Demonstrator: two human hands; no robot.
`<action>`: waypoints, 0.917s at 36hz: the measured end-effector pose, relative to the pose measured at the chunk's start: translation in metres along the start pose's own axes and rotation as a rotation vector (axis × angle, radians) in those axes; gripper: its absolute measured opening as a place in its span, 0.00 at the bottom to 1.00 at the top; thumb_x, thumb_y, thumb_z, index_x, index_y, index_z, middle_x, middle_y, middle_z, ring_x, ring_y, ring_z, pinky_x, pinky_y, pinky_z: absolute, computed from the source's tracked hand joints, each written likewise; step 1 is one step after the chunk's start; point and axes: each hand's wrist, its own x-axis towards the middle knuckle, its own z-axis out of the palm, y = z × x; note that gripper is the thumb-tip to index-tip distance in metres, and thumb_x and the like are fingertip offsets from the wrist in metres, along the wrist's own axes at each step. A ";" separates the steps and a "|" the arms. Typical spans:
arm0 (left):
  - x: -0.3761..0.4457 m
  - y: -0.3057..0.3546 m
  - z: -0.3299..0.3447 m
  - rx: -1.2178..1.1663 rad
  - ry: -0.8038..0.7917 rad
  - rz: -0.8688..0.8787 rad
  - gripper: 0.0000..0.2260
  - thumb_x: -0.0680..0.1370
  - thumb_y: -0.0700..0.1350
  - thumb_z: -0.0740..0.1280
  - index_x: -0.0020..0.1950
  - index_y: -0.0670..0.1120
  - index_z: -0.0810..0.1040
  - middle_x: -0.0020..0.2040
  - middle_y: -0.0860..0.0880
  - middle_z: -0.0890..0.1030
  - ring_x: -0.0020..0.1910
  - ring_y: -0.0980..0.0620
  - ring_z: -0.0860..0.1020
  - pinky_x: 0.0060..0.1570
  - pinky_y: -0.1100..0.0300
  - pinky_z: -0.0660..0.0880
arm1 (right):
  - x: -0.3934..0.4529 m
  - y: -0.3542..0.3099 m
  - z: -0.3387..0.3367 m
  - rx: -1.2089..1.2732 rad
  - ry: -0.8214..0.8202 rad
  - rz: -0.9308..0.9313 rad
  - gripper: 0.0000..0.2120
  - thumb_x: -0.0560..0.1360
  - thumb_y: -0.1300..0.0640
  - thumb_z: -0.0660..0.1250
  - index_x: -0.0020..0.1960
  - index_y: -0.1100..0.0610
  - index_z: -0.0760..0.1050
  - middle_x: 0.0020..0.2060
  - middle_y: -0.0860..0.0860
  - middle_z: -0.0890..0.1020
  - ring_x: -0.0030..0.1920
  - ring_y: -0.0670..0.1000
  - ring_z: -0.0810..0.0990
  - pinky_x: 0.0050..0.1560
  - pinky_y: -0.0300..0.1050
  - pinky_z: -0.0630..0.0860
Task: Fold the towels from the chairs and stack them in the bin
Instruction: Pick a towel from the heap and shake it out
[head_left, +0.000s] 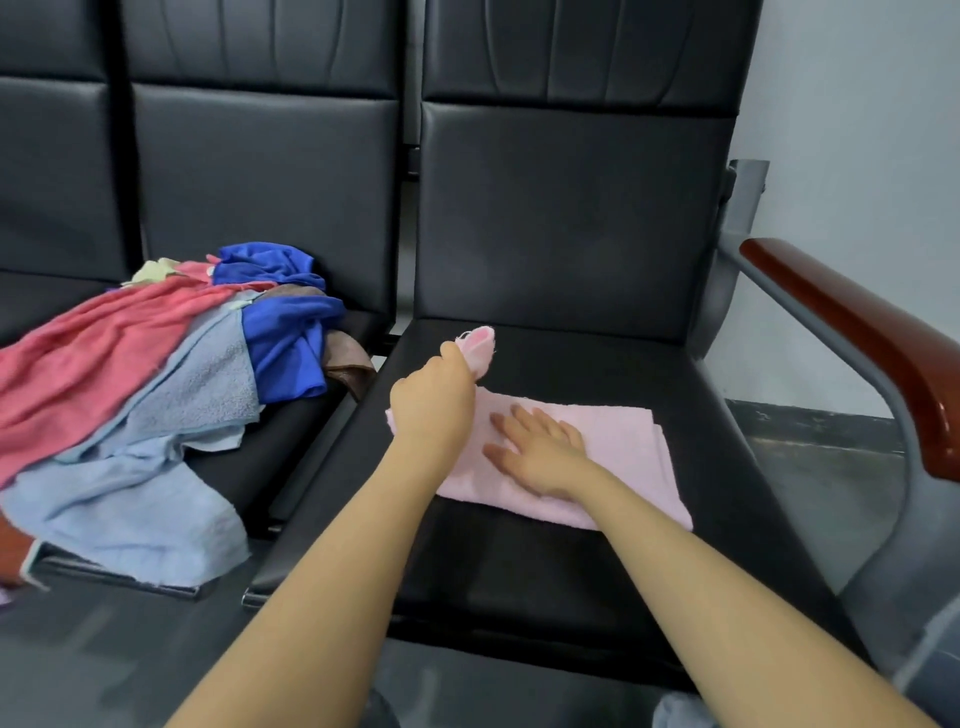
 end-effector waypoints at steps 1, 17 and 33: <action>-0.001 0.003 -0.003 -0.018 0.007 0.009 0.04 0.81 0.41 0.56 0.54 0.43 0.68 0.46 0.46 0.78 0.44 0.45 0.78 0.35 0.56 0.63 | 0.002 -0.004 0.000 0.073 0.004 -0.020 0.25 0.81 0.41 0.49 0.77 0.42 0.53 0.78 0.45 0.50 0.77 0.50 0.47 0.75 0.53 0.47; -0.017 0.071 -0.008 -0.745 -0.324 -0.085 0.31 0.75 0.71 0.50 0.28 0.47 0.68 0.20 0.51 0.72 0.33 0.48 0.76 0.40 0.55 0.75 | -0.049 0.065 -0.041 0.457 0.482 0.388 0.13 0.81 0.51 0.54 0.54 0.50 0.77 0.53 0.48 0.78 0.57 0.52 0.72 0.55 0.48 0.59; -0.031 0.063 0.026 -0.111 -0.158 0.007 0.11 0.81 0.44 0.56 0.62 0.43 0.68 0.58 0.44 0.71 0.53 0.45 0.71 0.46 0.58 0.63 | -0.051 0.068 -0.035 0.192 0.331 0.584 0.26 0.78 0.38 0.55 0.64 0.58 0.70 0.62 0.55 0.73 0.64 0.58 0.69 0.65 0.54 0.61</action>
